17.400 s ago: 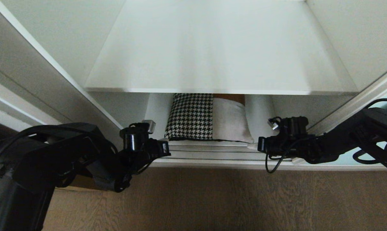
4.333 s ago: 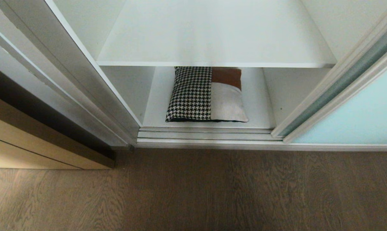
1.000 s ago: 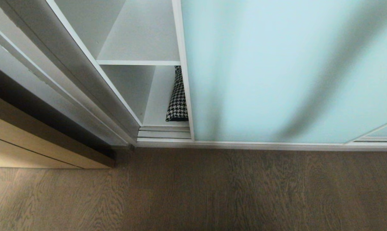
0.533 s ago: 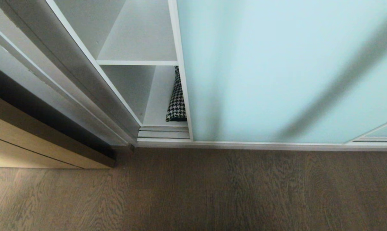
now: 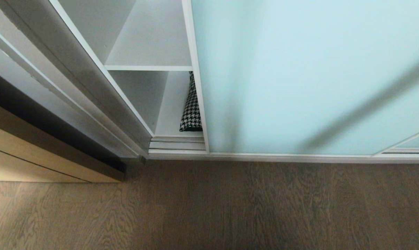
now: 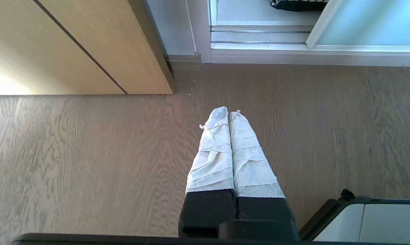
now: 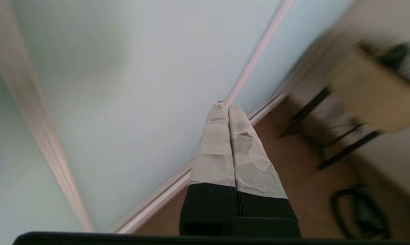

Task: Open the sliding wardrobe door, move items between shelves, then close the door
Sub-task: Close the door

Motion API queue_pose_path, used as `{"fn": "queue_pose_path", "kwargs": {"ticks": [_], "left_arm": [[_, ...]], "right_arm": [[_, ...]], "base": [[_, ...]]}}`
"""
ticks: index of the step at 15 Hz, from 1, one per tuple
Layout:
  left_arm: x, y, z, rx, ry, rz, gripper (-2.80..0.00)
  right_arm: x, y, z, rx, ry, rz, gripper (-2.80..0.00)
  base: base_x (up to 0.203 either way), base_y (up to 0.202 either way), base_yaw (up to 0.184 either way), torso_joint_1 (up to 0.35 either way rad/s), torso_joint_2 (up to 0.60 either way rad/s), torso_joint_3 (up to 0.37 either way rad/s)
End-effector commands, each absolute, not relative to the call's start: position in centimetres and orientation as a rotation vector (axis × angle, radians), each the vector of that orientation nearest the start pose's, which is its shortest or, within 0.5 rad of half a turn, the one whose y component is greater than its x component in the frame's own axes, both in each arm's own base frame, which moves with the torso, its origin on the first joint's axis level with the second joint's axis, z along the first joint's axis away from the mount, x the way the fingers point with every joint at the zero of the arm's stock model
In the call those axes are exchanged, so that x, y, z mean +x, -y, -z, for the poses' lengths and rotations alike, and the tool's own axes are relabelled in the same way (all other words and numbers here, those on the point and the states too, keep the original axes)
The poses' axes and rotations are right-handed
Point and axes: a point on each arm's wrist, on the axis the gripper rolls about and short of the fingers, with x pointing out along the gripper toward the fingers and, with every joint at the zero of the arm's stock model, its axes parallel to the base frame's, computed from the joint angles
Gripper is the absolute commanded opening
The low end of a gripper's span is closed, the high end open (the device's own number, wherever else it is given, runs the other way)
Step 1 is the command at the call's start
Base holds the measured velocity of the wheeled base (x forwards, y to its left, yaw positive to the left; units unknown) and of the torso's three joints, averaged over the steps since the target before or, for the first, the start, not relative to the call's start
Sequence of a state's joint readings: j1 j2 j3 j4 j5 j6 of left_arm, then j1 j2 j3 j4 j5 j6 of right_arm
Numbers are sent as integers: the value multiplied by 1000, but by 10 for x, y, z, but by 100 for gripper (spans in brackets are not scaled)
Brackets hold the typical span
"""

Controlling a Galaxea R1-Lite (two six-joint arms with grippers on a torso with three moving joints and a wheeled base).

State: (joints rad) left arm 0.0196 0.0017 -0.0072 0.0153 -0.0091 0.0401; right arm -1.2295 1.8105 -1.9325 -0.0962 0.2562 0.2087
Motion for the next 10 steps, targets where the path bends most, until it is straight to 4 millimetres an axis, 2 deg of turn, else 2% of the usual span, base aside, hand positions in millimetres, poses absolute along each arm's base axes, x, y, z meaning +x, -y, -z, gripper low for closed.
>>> {"fn": "queue_pose_path", "kwargs": {"ticks": [1, 8, 10], "left_arm": [[-23, 1, -76, 40, -11, -11, -280], [-23, 1, -76, 40, -12, -10, -280], [-23, 1, -76, 40, -11, -11, -280]], "right_arm": [[125, 341, -386, 105, 219, 905, -280], [136, 358, -364, 420, 225, 621, -280], [138, 362, -358, 453, 211, 561, -280]], "base": [[0, 0, 0, 0, 0, 0], [0, 0, 0, 0, 0, 0], [0, 0, 0, 0, 0, 0]]}}
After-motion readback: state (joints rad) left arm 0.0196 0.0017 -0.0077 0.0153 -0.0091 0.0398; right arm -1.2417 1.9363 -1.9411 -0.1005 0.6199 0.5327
